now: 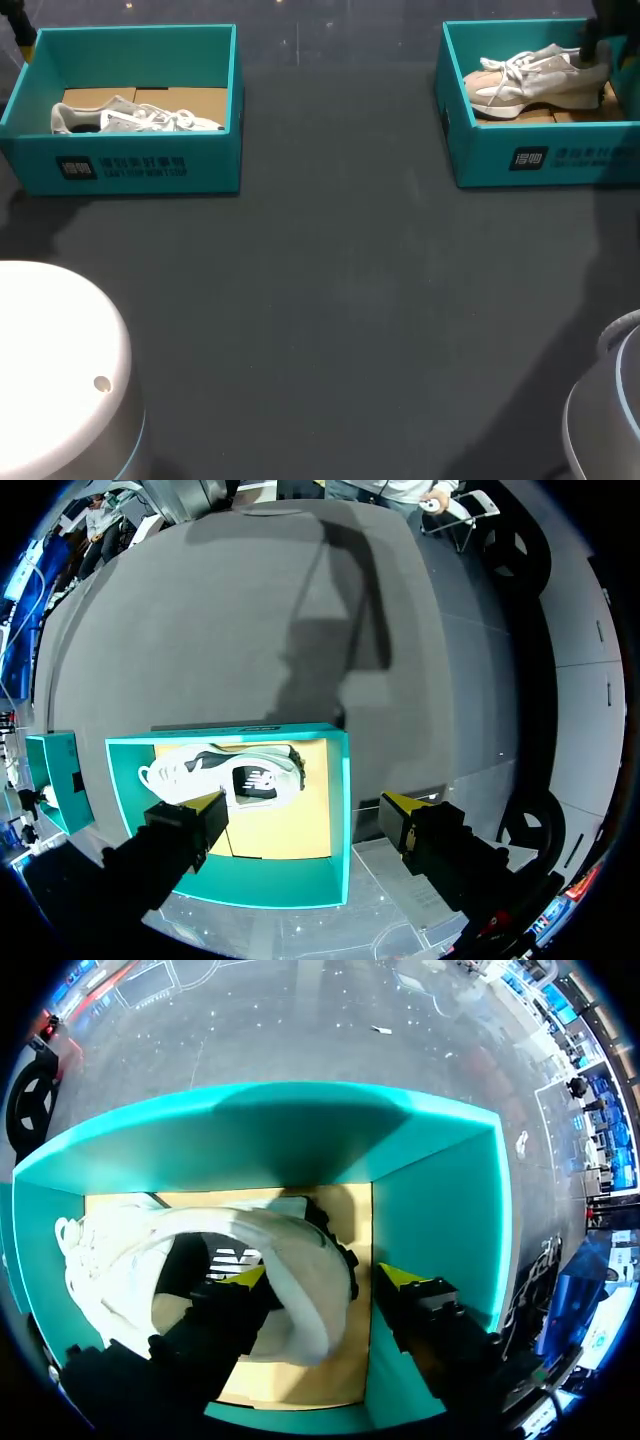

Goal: Take the shoe out of the shoebox, open the shoe tongue, remove and reinsert the insole, then place the shoe into the shoebox

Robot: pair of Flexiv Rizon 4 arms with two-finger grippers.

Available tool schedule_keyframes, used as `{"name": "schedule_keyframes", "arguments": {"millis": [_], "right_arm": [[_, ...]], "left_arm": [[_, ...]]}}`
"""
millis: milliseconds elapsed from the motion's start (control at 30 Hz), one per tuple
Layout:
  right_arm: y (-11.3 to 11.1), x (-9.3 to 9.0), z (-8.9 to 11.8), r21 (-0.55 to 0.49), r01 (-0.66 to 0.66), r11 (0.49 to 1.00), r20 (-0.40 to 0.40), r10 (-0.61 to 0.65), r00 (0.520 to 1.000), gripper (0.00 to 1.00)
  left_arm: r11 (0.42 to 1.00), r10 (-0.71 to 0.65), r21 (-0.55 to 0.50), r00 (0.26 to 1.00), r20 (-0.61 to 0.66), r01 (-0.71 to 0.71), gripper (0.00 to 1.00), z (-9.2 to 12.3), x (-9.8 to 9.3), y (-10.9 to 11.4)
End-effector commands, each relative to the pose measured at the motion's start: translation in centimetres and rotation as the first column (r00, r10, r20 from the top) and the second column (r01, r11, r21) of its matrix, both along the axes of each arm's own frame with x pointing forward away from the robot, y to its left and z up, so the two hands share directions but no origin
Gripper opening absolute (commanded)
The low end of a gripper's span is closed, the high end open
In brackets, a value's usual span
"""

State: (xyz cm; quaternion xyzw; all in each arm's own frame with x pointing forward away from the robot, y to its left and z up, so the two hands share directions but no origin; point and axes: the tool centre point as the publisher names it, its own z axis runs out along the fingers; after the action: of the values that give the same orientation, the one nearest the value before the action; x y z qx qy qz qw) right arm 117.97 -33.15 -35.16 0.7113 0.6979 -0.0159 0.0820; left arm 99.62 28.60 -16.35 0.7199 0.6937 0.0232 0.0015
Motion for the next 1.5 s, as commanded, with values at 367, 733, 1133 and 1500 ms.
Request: {"name": "schedule_keyframes", "arguments": {"millis": [367, 733, 1133, 1500], "right_arm": [[-0.3, 0.7, -1.4, 0.011, 0.010, 1.000, -0.040, -0.010, 0.999, 0.67], [0.0, 0.4, -1.8, 0.021, 0.011, 1.000, -0.051, -0.010, 0.999, 0.62], [0.0, 0.3, -2.0, 0.013, 0.014, 1.000, -0.070, -0.013, 0.997, 0.48], [-0.1, 0.0, -1.8, -0.013, 0.018, 1.000, -0.077, -0.019, 0.997, 0.00]], "left_arm": [[1.000, -0.001, 0.002, 1.000, 0.001, 0.001, 1.00, 0.0, -0.1, 0.0], [1.000, -0.001, 0.002, 1.000, 0.001, 0.001, 1.00, 0.0, -0.1, 0.0], [1.000, -0.001, 0.002, 1.000, 0.001, 0.001, 1.00, 0.0, -0.1, 0.0], [1.000, -0.001, 0.002, 1.000, 0.001, 0.001, 1.00, 0.0, -0.1, 0.0]]}}
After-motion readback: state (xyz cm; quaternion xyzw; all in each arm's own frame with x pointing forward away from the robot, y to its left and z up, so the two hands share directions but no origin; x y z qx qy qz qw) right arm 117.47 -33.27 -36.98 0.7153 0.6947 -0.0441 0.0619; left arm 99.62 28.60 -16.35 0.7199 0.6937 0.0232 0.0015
